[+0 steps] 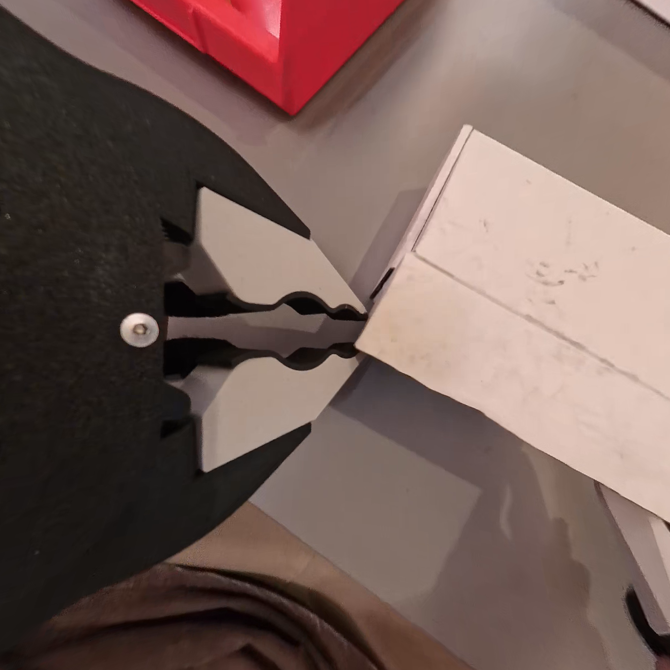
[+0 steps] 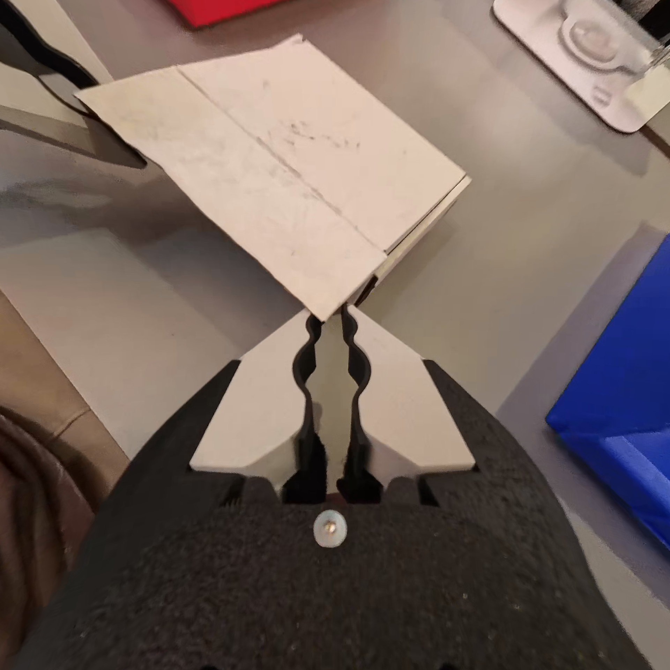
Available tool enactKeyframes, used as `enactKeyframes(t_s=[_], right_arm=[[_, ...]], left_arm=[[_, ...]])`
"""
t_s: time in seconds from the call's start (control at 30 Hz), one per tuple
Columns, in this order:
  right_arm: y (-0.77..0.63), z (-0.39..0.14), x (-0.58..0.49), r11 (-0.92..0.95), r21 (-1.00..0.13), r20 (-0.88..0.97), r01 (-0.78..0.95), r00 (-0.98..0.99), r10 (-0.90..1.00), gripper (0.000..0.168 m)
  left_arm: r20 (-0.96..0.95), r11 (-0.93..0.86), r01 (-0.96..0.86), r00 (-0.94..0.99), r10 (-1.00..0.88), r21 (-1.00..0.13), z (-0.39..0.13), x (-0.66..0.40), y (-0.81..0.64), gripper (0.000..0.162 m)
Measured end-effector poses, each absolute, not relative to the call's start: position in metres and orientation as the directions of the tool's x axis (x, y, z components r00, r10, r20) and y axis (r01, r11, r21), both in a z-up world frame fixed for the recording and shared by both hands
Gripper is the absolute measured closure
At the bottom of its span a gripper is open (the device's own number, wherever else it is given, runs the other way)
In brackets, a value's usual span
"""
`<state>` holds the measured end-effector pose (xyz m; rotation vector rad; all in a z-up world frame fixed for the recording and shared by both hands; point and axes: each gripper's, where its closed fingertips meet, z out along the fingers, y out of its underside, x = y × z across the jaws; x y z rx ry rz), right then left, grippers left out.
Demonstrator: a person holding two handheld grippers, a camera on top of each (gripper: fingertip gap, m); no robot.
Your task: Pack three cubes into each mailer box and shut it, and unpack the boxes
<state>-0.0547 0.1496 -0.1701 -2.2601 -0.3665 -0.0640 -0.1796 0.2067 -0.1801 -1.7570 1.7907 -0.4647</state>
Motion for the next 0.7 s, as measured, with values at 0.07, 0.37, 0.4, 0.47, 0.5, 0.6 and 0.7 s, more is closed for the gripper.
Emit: enactKeyframes(t_s=[0.07, 0.37, 0.4, 0.47, 0.5, 0.6, 0.7], right_arm=[[0.15, -0.176, -0.055, -0.63, -0.725, 0.147, 0.276, 0.957, 0.251, 0.161], [0.15, -0.176, -0.048, -0.622, -0.717, 0.205, 0.316, 0.948, 0.245, 0.163], [0.15, -0.175, -0.048, -0.619, -0.721, 0.202, 0.311, 0.949, 0.24, 0.162], [0.152, -0.174, -0.047, -0.616, -0.734, 0.186, 0.286, 0.957, 0.223, 0.145], [0.153, -0.173, -0.046, -0.619, -0.738, 0.175, 0.27, 0.962, 0.21, 0.133], [0.157, -0.162, -0.045, -0.576, -0.78, 0.156, 0.243, 0.968, 0.197, 0.133], [0.158, -0.159, -0.04, -0.552, -0.787, 0.206, 0.277, 0.96, 0.188, 0.156]], left_arm=[[-0.202, 0.084, -0.782, 0.055, -0.978, -0.618, -0.183, -0.179, 0.211, 0.15], [-0.46, 0.243, -0.724, 0.116, -0.88, -0.646, -0.165, -0.173, 0.218, 0.114], [-0.466, 0.25, -0.714, 0.118, -0.877, -0.653, -0.164, -0.17, 0.215, 0.115], [-0.448, 0.242, -0.694, 0.129, -0.885, -0.678, -0.161, -0.166, 0.207, 0.121], [-0.435, 0.235, -0.684, 0.133, -0.89, -0.691, -0.16, -0.165, 0.204, 0.126], [-0.385, 0.185, -0.664, 0.168, -0.907, -0.725, -0.155, -0.163, 0.203, 0.133], [-0.33, 0.126, -0.651, 0.202, -0.922, -0.748, -0.151, -0.166, 0.209, 0.144]])
